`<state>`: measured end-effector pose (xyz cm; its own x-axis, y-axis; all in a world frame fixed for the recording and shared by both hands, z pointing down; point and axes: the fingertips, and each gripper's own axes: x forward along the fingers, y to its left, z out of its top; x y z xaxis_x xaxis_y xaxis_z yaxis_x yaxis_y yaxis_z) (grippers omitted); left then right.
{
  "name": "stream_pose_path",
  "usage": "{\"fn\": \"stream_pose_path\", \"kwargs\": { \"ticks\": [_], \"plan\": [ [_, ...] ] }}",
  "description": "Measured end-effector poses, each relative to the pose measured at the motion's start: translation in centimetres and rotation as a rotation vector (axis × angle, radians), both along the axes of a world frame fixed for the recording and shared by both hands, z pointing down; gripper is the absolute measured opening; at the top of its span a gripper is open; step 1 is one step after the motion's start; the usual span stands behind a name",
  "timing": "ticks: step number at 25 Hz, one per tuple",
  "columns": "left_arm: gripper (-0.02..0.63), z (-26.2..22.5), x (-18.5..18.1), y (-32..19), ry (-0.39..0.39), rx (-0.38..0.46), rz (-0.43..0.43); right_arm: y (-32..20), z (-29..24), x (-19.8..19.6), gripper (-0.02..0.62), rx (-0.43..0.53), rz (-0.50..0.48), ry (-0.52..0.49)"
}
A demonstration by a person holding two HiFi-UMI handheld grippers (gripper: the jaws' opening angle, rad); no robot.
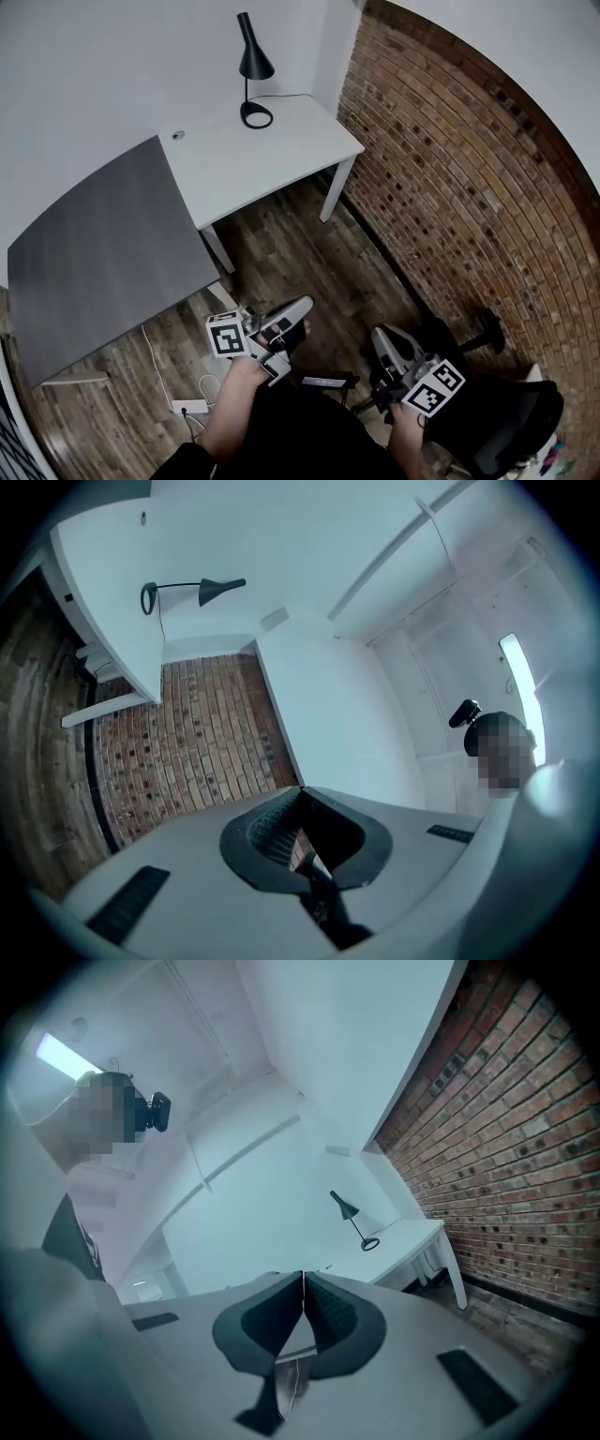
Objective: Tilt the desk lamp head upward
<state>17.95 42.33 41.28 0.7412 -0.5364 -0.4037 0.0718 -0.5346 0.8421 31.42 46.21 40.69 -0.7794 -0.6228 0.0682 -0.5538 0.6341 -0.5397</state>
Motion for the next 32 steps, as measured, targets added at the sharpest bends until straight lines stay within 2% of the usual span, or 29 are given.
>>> {"fn": "stream_pose_path", "kwargs": {
  "ticks": [6, 12, 18, 24, 29, 32],
  "plan": [
    [0.011, 0.4, -4.7, -4.1, 0.003, -0.014, -0.014, -4.2, 0.1, -4.6, 0.015, 0.007, -0.007, 0.009],
    [0.011, 1.3, -7.7, -6.9, -0.004, -0.039, -0.048, -7.0, 0.9, -6.5, 0.015, -0.015, -0.005, -0.023],
    [0.011, 1.5, -7.5, -9.7, -0.024, -0.057, -0.073, -11.5, 1.5, -6.6, 0.015, -0.027, -0.04, -0.052],
    [0.011, 1.5, -7.6, -14.7, -0.067, -0.062, -0.196, -18.3, 2.1, -6.1, 0.015, -0.041, -0.152, -0.101],
    [0.011, -0.6, -5.3, -18.5, -0.113, -0.015, -0.257, -24.4, 0.9, -4.6, 0.015, -0.018, -0.24, -0.132],
    [0.011, -1.1, -3.8, -20.3, -0.136, -0.021, -0.278, -27.0, -0.3, -3.6, 0.015, -0.001, -0.282, -0.147]
  ]
}}
